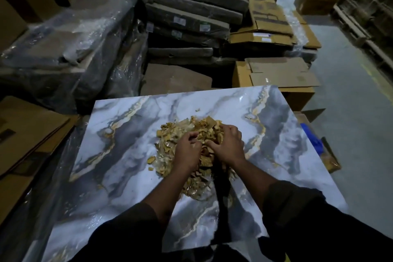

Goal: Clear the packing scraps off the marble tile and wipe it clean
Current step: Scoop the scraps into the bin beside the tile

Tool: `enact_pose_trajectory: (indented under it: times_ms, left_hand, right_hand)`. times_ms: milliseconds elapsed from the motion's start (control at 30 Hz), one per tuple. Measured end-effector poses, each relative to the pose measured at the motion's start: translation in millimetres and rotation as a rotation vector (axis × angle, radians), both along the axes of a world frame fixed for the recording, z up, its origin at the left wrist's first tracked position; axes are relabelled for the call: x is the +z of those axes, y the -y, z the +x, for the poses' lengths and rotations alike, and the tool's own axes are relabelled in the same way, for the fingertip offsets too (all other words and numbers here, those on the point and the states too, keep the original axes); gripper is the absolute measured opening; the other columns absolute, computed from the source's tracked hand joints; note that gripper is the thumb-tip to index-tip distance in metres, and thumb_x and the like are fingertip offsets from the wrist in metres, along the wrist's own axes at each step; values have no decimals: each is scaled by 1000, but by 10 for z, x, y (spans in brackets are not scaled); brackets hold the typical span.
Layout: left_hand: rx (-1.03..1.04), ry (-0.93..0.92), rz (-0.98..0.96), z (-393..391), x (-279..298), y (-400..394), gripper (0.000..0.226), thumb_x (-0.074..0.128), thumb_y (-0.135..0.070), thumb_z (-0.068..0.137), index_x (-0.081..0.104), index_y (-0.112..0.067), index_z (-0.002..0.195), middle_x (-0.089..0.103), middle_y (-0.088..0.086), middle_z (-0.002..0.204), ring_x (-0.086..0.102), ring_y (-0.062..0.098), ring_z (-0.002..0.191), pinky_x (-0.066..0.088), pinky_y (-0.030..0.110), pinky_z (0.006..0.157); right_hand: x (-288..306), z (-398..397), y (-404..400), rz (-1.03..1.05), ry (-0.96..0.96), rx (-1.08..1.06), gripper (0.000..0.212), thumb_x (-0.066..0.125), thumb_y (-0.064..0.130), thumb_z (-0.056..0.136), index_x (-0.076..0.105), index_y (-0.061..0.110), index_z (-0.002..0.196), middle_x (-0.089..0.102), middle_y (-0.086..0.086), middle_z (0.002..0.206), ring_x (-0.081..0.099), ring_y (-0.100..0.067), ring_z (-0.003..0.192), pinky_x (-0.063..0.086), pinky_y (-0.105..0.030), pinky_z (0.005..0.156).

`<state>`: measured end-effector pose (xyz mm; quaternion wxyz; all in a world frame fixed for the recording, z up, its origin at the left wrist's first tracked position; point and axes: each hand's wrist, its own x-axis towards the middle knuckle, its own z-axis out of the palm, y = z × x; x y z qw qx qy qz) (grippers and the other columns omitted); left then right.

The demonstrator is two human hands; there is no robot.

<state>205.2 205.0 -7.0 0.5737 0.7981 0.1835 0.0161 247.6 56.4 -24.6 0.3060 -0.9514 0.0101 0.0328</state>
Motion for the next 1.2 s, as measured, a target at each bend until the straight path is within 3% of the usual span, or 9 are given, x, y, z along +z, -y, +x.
enact_pose_trajectory:
  times_ms: [200,367,500,600,767,833,933,1067,1200]
  left_hand:
    - [1,-31,17,297,-131,56,28,61,-14,96,63,-19,123,65,-3,121,61,9,108,52,20,73]
    - [-14,-57,14,311,-267,24,28,62,-18,96,62,-21,124,63,-5,124,60,10,116,57,36,93]
    - [-39,-57,23,315,-305,-8,31,62,-19,96,62,-19,127,63,-6,124,60,8,115,56,34,94]
    - [-40,-40,44,358,-300,-10,30,62,-21,95,63,-20,125,64,-5,122,62,5,109,54,26,86]
    - [56,57,43,459,-212,19,24,64,-26,98,65,-19,120,61,4,123,64,15,105,56,32,90]
    - [76,76,-13,498,-151,47,30,63,-31,99,62,-20,127,57,2,131,60,12,114,53,32,97]
    - [21,48,-166,523,-66,153,40,60,-39,100,54,-28,138,54,-4,141,53,10,127,48,34,106]
    - [40,-34,-452,469,10,389,39,50,-53,101,57,-35,135,58,-6,141,58,11,123,48,39,109]
    - [80,-152,-727,479,90,425,50,41,-64,100,67,-29,125,66,-4,125,61,14,117,49,37,104]
  right_hand:
    - [-291,320,-88,-115,-123,210,87,57,69,85,22,36,157,10,-5,168,6,-32,154,27,-62,116]
    - [-488,240,-134,-207,9,220,67,59,58,86,45,29,145,22,-8,162,22,-34,145,43,-52,104]
    - [-534,214,-107,-135,85,265,54,72,33,80,54,24,130,37,-9,142,37,-34,131,49,-42,94]
    - [-483,232,-81,-71,119,234,48,76,27,78,58,22,122,45,-6,127,42,-28,121,45,-32,83]
    - [-238,316,-106,96,168,183,40,72,22,77,63,21,115,49,-1,109,50,-24,108,48,-35,80]
    - [-129,348,-138,199,172,111,34,73,20,78,66,19,111,50,0,108,54,-20,103,49,-34,81]
    - [43,372,-236,346,152,-39,22,73,24,84,64,20,104,49,5,105,55,-9,85,45,-20,67]
    - [226,362,-424,581,69,-289,11,70,22,89,60,22,90,55,-2,102,56,-6,76,41,-11,60]
    - [310,204,-634,784,-7,-384,14,64,30,94,60,16,94,63,-14,104,64,-24,87,54,-33,74]
